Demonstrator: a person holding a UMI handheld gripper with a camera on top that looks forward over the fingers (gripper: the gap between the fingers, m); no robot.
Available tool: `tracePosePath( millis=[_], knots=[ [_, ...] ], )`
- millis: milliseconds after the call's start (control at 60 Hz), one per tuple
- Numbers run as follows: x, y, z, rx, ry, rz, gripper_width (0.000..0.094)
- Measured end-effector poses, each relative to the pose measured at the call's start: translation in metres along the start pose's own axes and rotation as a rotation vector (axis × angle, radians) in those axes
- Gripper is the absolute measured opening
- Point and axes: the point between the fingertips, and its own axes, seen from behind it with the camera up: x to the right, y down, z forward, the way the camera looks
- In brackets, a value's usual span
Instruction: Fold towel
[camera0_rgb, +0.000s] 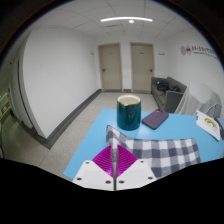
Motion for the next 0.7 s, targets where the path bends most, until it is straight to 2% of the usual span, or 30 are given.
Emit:
tracePosePath(
  millis=[117, 233, 333, 400, 533, 583, 600, 617, 633, 650, 683, 700],
  knots=[
    [0.063, -0.052, -0.033, 0.086, 0.052, 0.036, 0.0014],
    [0.160, -0.057, -0.052, 0.091, 0.183, 0.086, 0.0019],
    [0.238, -0.023, -0.053, 0.018, 0.328, 0.099, 0.0027],
    [0.274, 0.008, -0.051, -0.046, 0.387, 0.109, 0.0030],
    [0.292, 0.049, -0.040, -0.129, 0.386, 0.169, 0.0039],
    [0.295, 0.051, -0.041, -0.128, 0.392, 0.170, 0.0114],
    [0.297, 0.051, -0.042, -0.128, 0.401, 0.167, 0.0188],
    [0.298, 0.051, -0.044, -0.127, 0.410, 0.161, 0.0183],
    [0.299, 0.050, -0.045, -0.124, 0.418, 0.157, 0.0232],
    [0.300, 0.049, -0.047, -0.120, 0.428, 0.153, 0.0330],
    [0.301, 0.046, -0.050, -0.116, 0.445, 0.149, 0.0406],
    [0.301, 0.045, -0.053, -0.113, 0.449, 0.148, 0.0516]
  ],
)
